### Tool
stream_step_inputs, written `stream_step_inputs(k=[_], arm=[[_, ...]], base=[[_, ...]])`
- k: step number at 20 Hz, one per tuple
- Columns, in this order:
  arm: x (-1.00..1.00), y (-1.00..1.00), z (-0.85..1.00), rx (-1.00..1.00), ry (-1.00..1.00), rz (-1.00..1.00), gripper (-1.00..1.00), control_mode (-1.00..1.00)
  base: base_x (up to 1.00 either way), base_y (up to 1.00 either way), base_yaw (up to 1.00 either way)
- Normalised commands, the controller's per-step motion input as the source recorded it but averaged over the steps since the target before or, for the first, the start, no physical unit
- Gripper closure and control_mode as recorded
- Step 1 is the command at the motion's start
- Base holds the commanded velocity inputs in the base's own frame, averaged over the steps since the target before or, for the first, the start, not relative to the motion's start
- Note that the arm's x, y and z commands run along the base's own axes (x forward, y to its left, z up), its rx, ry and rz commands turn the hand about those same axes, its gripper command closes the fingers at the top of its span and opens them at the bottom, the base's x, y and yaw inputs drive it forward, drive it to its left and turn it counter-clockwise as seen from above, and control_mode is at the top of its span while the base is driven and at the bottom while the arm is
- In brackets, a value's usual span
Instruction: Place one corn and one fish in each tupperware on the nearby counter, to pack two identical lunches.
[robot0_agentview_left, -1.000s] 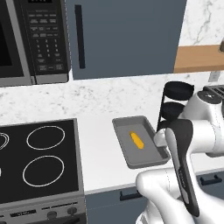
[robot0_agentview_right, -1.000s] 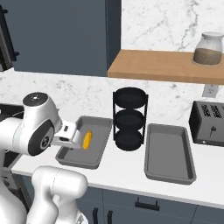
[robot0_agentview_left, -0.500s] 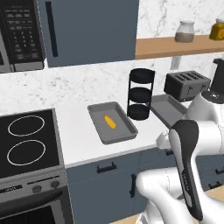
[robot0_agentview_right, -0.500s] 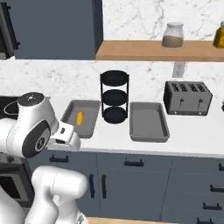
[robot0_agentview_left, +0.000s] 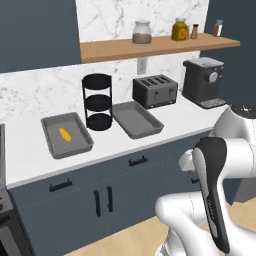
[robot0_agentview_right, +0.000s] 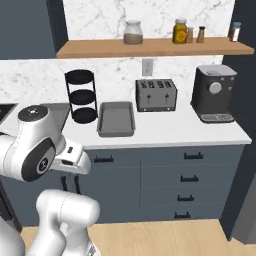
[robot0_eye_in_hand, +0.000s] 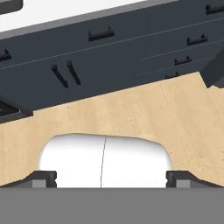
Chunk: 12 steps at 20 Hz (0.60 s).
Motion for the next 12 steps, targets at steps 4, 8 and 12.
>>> stream_step_inputs(k=[4, 8, 12], arm=[[0.0, 0.0, 0.0, 0.0, 0.0, 0.0, -1.0, 1.0], [0.0, 0.0, 0.0, 0.0, 0.0, 0.0, -1.0, 1.0], [0.0, 0.0, 0.0, 0.0, 0.0, 0.0, -1.0, 1.0]], base=[[0.0, -1.0, 0.18], [0.0, -1.0, 0.32], [0.0, -1.0, 0.41]])
